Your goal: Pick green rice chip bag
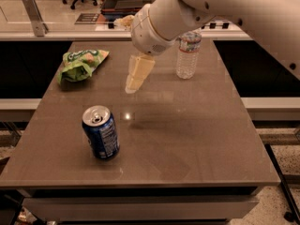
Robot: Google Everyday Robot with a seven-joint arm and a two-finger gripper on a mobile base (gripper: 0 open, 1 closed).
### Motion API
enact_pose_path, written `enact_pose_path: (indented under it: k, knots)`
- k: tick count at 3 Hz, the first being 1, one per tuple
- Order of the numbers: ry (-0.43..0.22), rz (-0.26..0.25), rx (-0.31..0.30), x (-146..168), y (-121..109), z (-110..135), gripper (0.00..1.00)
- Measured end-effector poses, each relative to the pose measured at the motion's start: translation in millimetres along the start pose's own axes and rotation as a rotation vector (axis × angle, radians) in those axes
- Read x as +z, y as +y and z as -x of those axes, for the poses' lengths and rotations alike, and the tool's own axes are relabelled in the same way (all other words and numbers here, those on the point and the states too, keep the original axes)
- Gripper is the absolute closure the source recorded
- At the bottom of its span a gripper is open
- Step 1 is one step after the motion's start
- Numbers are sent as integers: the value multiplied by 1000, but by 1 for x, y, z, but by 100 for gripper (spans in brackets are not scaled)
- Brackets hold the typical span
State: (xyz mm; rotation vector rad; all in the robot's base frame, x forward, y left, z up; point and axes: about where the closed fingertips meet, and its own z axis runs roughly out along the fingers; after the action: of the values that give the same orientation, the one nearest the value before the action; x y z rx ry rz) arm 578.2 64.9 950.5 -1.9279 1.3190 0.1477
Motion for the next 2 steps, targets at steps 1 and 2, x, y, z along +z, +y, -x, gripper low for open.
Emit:
enact_pose_path:
  k: [1, 2]
  knots:
    - [0, 0, 0, 0, 0, 0, 0]
    - [-12, -38, 27, 6, -4, -7, 0]
